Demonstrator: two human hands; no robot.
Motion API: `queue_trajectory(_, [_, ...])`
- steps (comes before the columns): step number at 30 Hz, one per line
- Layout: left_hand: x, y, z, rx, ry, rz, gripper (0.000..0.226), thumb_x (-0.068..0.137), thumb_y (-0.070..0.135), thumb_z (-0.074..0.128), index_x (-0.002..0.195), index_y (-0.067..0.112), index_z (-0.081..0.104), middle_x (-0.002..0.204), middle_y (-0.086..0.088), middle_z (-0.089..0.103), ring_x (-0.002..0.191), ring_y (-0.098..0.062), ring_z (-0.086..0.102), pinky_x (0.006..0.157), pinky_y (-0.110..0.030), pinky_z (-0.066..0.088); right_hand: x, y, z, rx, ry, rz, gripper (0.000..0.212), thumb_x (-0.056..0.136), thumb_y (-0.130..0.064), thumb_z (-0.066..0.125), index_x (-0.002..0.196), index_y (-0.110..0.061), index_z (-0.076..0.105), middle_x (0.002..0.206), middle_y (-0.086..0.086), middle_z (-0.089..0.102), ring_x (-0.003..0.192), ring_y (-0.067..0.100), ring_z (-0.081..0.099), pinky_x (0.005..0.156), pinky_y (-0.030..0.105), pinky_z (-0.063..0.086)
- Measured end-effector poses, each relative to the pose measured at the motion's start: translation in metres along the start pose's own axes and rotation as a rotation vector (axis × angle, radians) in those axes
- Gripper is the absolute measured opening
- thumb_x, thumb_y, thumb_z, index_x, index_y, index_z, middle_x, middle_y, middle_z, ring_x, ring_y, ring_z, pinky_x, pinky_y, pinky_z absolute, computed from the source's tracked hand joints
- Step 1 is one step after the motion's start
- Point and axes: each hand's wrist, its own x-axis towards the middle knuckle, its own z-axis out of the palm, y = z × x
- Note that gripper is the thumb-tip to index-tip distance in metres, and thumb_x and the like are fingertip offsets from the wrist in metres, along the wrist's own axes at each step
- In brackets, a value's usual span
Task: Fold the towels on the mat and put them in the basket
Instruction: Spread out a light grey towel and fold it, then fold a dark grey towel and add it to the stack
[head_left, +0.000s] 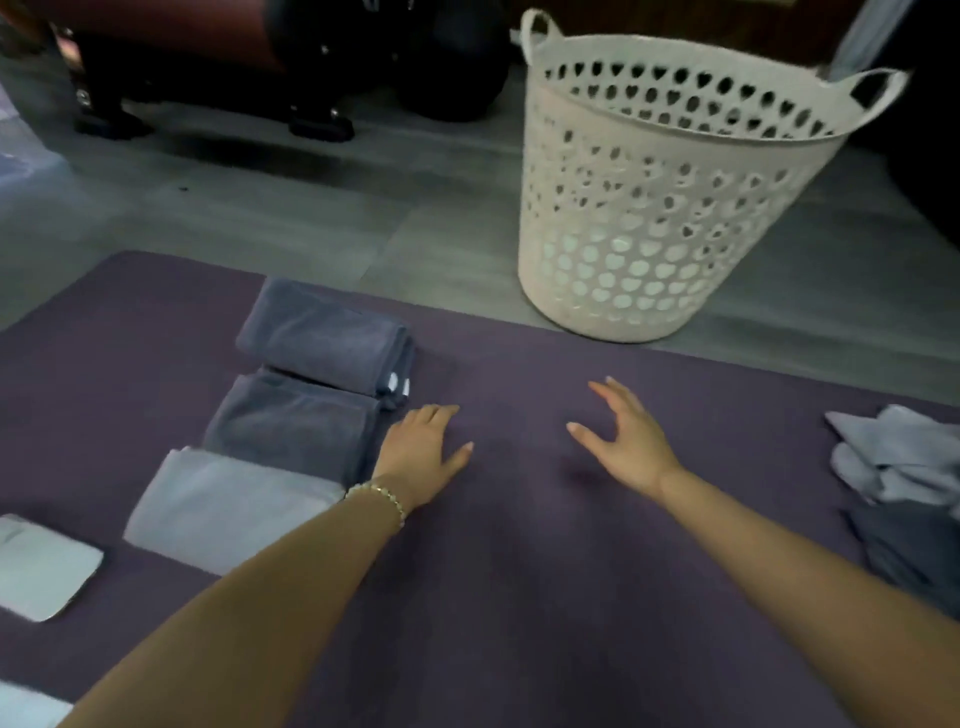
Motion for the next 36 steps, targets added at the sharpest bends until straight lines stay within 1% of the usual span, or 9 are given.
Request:
queue_trajectory(6, [0.047, 0.118, 0.037, 0.109, -0.133, 0.148, 0.063, 0.094, 0.053, 0.040, 0.146, 0.019, 0.029, 0.146, -0.001, 0.037, 0.134, -0.022, 0.034, 0.108, -0.033, 0.028, -0.047, 0.120, -0.098, -0.298, 0.035, 0.085, 0.078, 0.084, -0.054, 0.059, 0.149, -0.024, 0.026, 0.159, -0.001, 0.013, 0.146, 0.018, 0.018, 0.118, 0.039, 0.015])
queue_trajectory(13, [0.073, 0.246, 0.100, 0.105, -0.254, 0.290, 0.060, 0.094, 0.054, 0.039, 0.142, 0.019, 0.035, 0.143, 0.000, 0.041, 0.132, -0.021, 0.037, 0.107, -0.034, 0.030, -0.110, 0.246, -0.179, -0.313, 0.111, 0.391, 0.074, 0.087, -0.048, 0.060, 0.148, -0.024, 0.026, 0.158, -0.001, 0.017, 0.143, 0.022, 0.022, 0.116, 0.038, 0.017])
queue_trajectory(19, [0.074, 0.330, 0.155, -0.051, -0.399, 0.326, 0.058, 0.095, 0.052, 0.040, 0.143, 0.019, 0.035, 0.144, 0.000, 0.040, 0.133, -0.020, 0.035, 0.108, -0.034, 0.032, -0.141, 0.316, -0.184, -0.224, 0.118, 0.569, 0.069, 0.084, -0.052, 0.062, 0.143, -0.026, 0.038, 0.157, -0.005, 0.020, 0.143, 0.015, 0.022, 0.116, 0.033, 0.022])
queue_trajectory(24, [0.073, 0.383, 0.200, -0.241, -0.558, 0.276, 0.063, 0.095, 0.052, 0.040, 0.148, 0.020, 0.026, 0.151, -0.001, 0.032, 0.139, -0.021, 0.028, 0.113, -0.038, 0.026, -0.140, 0.340, -0.168, -0.224, 0.085, 0.555, 0.062, 0.087, -0.054, 0.056, 0.141, -0.028, 0.041, 0.159, -0.008, 0.008, 0.146, 0.014, 0.007, 0.117, 0.032, 0.015])
queue_trajectory(26, [0.073, 0.402, 0.210, -0.227, -0.581, 0.247, 0.064, 0.096, 0.053, 0.037, 0.150, 0.024, 0.020, 0.153, 0.002, 0.029, 0.142, -0.023, 0.021, 0.114, -0.042, 0.022, -0.139, 0.347, -0.166, -0.210, 0.087, 0.546, 0.062, 0.089, -0.056, 0.052, 0.143, -0.029, 0.039, 0.159, -0.009, 0.006, 0.146, 0.013, 0.005, 0.116, 0.032, 0.012])
queue_trajectory(29, [0.079, 0.424, 0.225, -0.340, -0.591, 0.223, 0.063, 0.096, 0.050, 0.041, 0.150, 0.025, 0.020, 0.150, 0.000, 0.035, 0.140, -0.024, 0.026, 0.114, -0.041, 0.024, -0.143, 0.353, -0.165, -0.205, 0.084, 0.512, 0.067, 0.086, -0.064, 0.048, 0.144, -0.032, 0.037, 0.159, -0.010, 0.005, 0.146, 0.013, 0.003, 0.116, 0.032, 0.008])
queue_trajectory(32, [0.084, 0.445, 0.234, -0.612, -0.605, 0.112, 0.052, 0.096, 0.035, 0.049, 0.143, 0.016, 0.036, 0.134, -0.008, 0.052, 0.126, -0.024, 0.047, 0.105, -0.035, 0.038, -0.145, 0.354, -0.163, -0.194, 0.091, 0.495, 0.061, 0.090, -0.059, 0.047, 0.143, -0.032, 0.037, 0.158, -0.012, 0.006, 0.146, 0.011, 0.002, 0.116, 0.032, 0.006])
queue_trajectory(34, [0.082, 0.457, 0.233, -0.642, -0.617, 0.113, 0.031, 0.095, 0.030, 0.053, 0.119, 0.010, 0.054, 0.114, -0.005, 0.060, 0.105, -0.018, 0.055, 0.086, -0.025, 0.043, -0.143, 0.350, -0.164, -0.139, 0.126, 0.510, 0.057, 0.091, -0.058, 0.044, 0.142, -0.031, 0.039, 0.157, -0.011, 0.012, 0.145, 0.010, 0.005, 0.115, 0.032, 0.005])
queue_trajectory(36, [0.077, 0.465, 0.224, -0.667, -0.588, 0.142, 0.020, 0.095, 0.032, 0.054, 0.096, 0.012, 0.055, 0.098, -0.003, 0.062, 0.090, -0.015, 0.054, 0.070, -0.021, 0.040, -0.137, 0.341, -0.168, -0.043, 0.189, 0.530, 0.055, 0.092, -0.058, 0.042, 0.141, -0.033, 0.039, 0.154, -0.010, 0.023, 0.142, 0.010, 0.013, 0.114, 0.032, 0.008])
